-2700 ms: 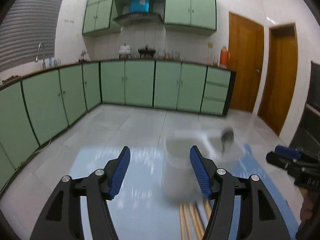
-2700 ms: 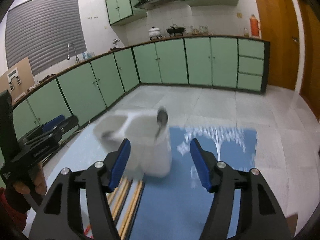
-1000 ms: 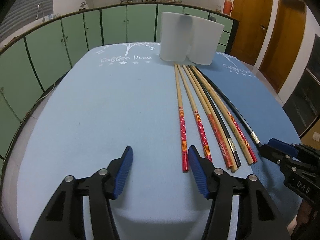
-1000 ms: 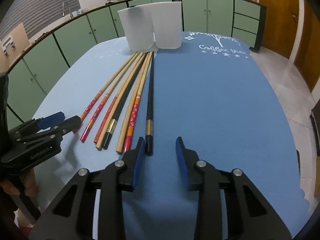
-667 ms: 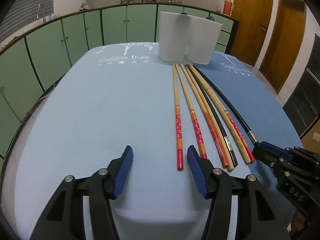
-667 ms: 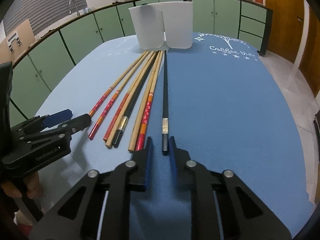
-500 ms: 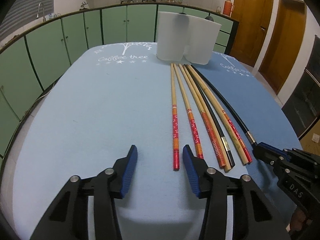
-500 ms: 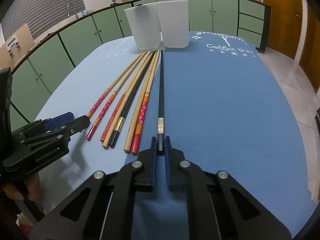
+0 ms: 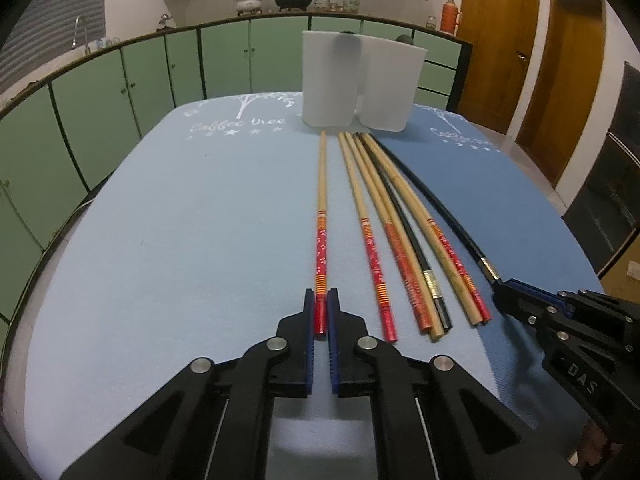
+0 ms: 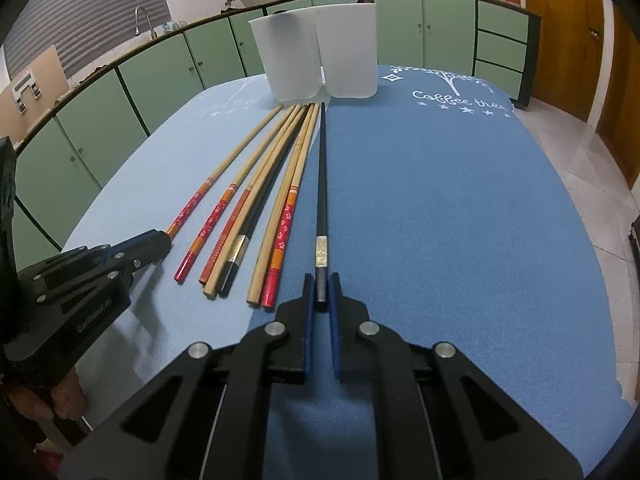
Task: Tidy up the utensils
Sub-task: 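Lift both chopsticks and carry them over the white holder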
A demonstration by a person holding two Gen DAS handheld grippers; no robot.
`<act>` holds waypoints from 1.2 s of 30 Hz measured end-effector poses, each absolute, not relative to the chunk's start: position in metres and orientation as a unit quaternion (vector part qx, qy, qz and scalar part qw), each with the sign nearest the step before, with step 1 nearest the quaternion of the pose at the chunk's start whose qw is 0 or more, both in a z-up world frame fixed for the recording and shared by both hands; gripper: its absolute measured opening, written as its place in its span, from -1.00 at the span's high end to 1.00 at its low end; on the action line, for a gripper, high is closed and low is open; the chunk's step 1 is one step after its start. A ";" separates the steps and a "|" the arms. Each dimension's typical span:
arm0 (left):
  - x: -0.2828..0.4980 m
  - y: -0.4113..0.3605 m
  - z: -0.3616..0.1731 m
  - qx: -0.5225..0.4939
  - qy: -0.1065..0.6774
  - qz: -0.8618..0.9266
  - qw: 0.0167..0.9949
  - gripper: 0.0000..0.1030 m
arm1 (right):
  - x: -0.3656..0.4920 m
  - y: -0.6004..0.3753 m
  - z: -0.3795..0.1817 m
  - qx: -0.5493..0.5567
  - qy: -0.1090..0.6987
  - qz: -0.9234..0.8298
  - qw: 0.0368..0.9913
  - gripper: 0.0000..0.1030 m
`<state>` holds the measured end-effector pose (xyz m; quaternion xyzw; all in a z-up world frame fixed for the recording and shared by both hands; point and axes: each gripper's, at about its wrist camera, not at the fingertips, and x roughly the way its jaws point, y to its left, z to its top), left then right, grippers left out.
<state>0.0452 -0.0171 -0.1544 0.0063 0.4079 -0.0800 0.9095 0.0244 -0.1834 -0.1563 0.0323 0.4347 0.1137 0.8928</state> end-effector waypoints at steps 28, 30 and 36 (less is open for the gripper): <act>0.056 0.008 -0.001 0.003 0.240 -0.091 0.967 0.89 | 0.047 -0.222 -0.007 0.052 0.304 0.125 0.943 0.89; 0.063 0.007 0.005 0.006 0.241 -0.097 0.966 0.89 | 0.056 -0.225 0.003 0.052 0.303 0.125 0.943 0.89; 0.080 0.001 0.016 0.019 0.245 -0.114 0.963 0.89 | 0.075 -0.229 0.025 0.049 0.301 0.130 0.943 0.89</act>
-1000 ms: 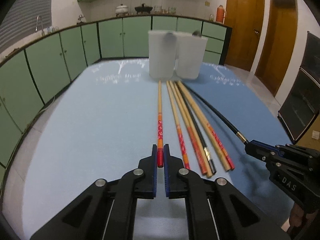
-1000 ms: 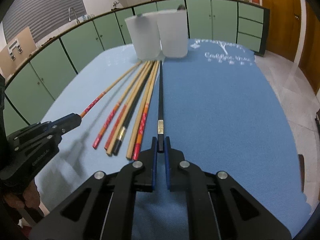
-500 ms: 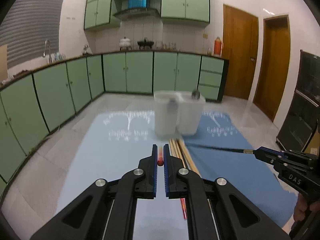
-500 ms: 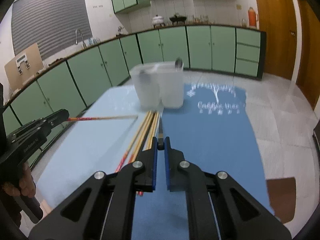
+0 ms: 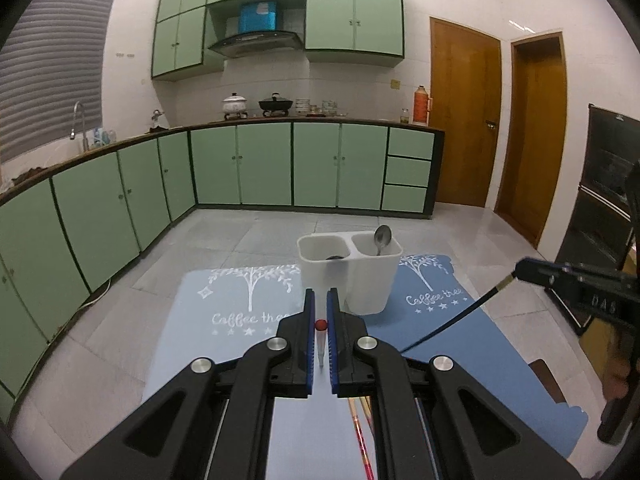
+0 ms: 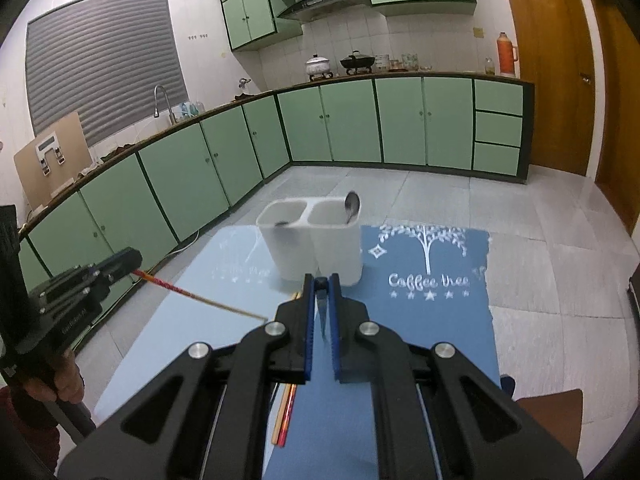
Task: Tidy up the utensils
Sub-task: 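Lift both chopsticks and carry them over the white holder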
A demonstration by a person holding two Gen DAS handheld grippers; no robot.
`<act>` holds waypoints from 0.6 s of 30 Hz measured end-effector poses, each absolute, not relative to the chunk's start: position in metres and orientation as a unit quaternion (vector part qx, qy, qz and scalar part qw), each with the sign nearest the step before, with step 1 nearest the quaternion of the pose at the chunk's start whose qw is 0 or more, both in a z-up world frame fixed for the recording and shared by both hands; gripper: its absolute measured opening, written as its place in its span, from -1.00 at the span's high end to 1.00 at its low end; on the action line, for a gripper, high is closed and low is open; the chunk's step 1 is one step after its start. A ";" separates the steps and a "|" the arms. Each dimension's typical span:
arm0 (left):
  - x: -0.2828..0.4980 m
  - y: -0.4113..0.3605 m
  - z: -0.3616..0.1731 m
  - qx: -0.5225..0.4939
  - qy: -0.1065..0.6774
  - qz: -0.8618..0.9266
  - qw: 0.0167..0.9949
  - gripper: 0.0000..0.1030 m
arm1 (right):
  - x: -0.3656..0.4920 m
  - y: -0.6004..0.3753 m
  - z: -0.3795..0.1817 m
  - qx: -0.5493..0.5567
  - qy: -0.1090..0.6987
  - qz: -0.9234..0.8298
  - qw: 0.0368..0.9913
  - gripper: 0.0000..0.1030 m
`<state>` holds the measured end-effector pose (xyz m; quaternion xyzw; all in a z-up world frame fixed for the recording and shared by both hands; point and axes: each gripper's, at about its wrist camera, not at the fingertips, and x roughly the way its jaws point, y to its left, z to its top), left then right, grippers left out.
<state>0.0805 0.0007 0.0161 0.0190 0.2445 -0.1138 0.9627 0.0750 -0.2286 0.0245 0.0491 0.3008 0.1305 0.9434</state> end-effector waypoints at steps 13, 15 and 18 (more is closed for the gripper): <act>0.095 0.003 0.028 0.013 0.243 -0.122 0.962 0.89 | 0.096 -0.224 0.045 0.027 0.303 0.151 0.941 0.89; 0.096 0.003 0.032 0.012 0.241 -0.123 0.963 0.89 | 0.097 -0.225 0.047 0.024 0.301 0.154 0.941 0.89; 0.097 0.005 0.038 0.010 0.235 -0.126 0.964 0.89 | 0.101 -0.224 0.053 0.019 0.299 0.159 0.941 0.89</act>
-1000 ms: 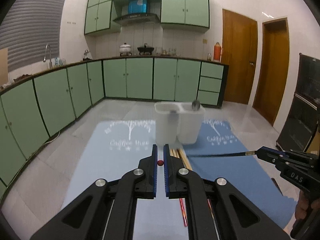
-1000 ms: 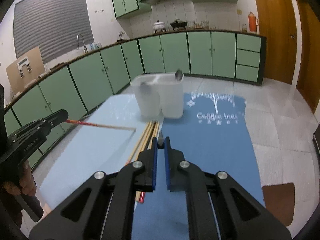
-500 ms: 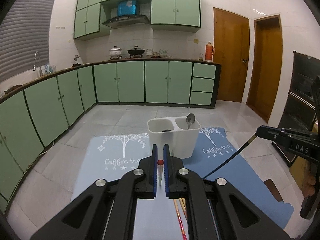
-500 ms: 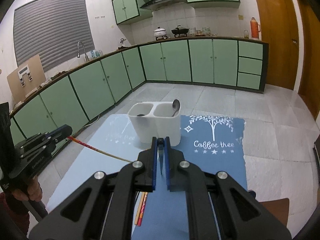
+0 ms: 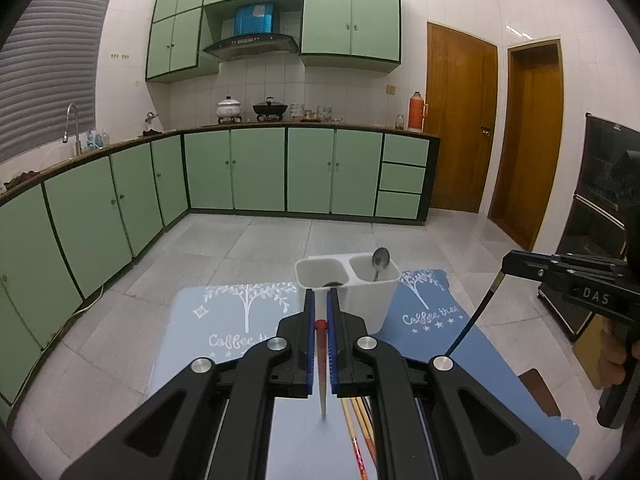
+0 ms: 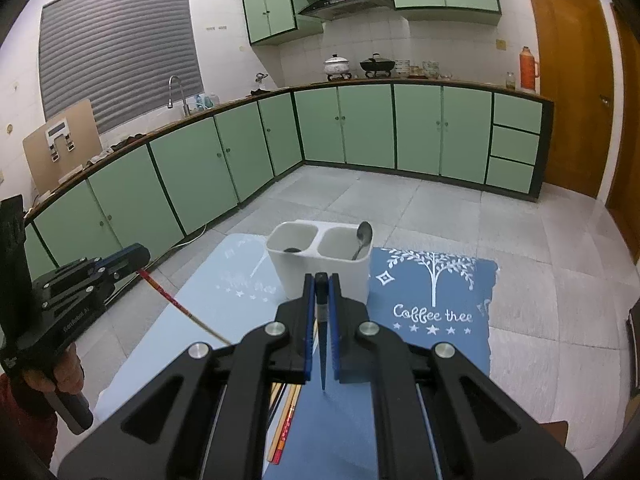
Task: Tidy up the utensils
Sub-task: 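Lift both chopsticks and carry them over the white holder, then lower both chopsticks into the holder and open both tools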
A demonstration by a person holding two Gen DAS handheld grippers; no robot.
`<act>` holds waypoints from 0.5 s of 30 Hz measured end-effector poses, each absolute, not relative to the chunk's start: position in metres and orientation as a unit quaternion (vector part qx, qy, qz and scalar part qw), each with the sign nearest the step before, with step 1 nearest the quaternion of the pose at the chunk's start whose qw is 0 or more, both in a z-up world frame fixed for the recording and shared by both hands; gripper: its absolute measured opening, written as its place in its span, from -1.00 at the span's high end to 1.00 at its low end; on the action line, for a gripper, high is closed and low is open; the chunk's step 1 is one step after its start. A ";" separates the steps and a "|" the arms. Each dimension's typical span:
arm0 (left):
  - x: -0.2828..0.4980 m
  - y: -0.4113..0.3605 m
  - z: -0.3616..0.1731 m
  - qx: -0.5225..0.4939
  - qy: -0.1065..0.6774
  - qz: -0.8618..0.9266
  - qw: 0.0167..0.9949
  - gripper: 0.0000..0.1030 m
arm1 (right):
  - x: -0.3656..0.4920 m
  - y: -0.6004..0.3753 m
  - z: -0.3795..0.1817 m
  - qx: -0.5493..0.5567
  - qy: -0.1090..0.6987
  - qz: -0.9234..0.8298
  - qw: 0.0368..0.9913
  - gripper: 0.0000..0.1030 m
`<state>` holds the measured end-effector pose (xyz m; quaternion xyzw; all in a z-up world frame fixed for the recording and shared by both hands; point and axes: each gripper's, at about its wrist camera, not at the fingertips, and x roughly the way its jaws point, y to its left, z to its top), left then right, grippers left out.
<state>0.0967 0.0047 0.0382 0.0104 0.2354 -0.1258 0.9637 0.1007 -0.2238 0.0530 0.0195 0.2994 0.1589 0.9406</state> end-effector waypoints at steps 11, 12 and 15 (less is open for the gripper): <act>0.100 0.002 0.064 0.019 0.210 -0.138 0.968 0.89 | 0.112 -0.222 0.080 0.008 0.284 0.176 0.942 0.89; 0.101 0.001 0.069 0.019 0.205 -0.139 0.969 0.89 | 0.113 -0.222 0.084 0.008 0.282 0.178 0.943 0.89; 0.104 0.001 0.085 0.022 0.186 -0.139 0.972 0.89 | 0.119 -0.221 0.101 0.003 0.267 0.182 0.946 0.89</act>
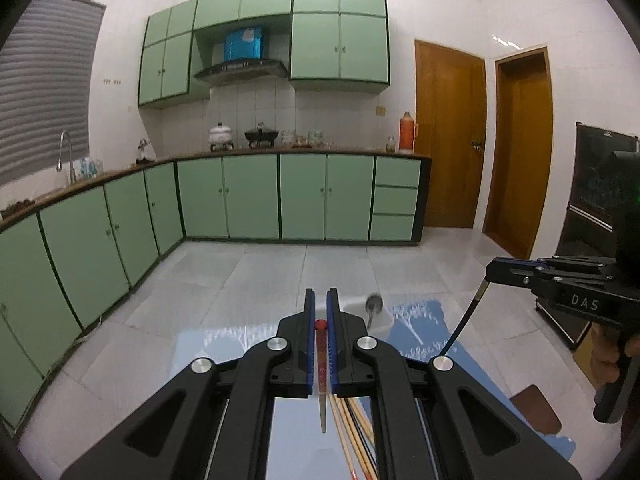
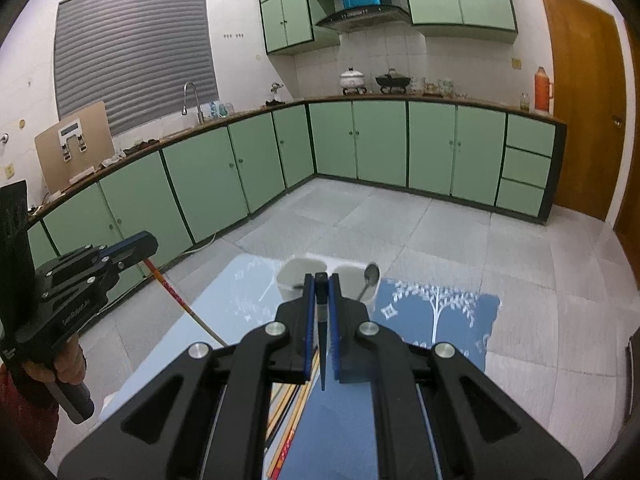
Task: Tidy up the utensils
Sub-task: 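Lower both chopsticks into the holder and open both tools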
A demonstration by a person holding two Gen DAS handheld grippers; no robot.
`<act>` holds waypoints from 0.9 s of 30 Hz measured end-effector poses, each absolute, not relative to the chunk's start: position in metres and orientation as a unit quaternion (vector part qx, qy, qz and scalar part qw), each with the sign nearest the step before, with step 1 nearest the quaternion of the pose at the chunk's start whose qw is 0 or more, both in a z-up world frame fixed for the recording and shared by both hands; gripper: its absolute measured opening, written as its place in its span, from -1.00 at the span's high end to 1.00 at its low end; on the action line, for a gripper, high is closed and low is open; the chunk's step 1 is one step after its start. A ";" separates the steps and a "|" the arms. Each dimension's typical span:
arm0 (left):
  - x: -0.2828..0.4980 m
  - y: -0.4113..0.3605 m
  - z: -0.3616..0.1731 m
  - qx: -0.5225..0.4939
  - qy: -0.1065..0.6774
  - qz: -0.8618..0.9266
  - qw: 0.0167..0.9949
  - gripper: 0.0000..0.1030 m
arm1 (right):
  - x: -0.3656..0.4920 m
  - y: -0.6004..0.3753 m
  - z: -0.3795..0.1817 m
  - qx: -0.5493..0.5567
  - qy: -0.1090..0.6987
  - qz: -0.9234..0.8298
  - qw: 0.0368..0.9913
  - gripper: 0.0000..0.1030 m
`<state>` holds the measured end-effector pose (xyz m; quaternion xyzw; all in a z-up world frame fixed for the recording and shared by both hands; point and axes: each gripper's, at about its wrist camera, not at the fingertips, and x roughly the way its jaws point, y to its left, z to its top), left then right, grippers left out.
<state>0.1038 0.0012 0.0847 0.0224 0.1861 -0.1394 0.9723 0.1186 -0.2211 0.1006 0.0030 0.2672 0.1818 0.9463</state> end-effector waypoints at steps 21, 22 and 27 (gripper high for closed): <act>0.206 -0.038 0.156 0.028 0.098 -0.135 0.986 0.89 | 0.219 -0.223 0.158 -0.005 0.219 0.173 0.960 0.89; 0.212 -0.039 0.153 0.026 0.100 -0.135 0.985 0.89 | 0.224 -0.222 0.155 -0.005 0.220 0.173 0.960 0.89; 0.244 -0.042 0.124 0.020 0.125 -0.133 0.983 0.89 | 0.250 -0.219 0.128 -0.001 0.241 0.173 0.955 0.89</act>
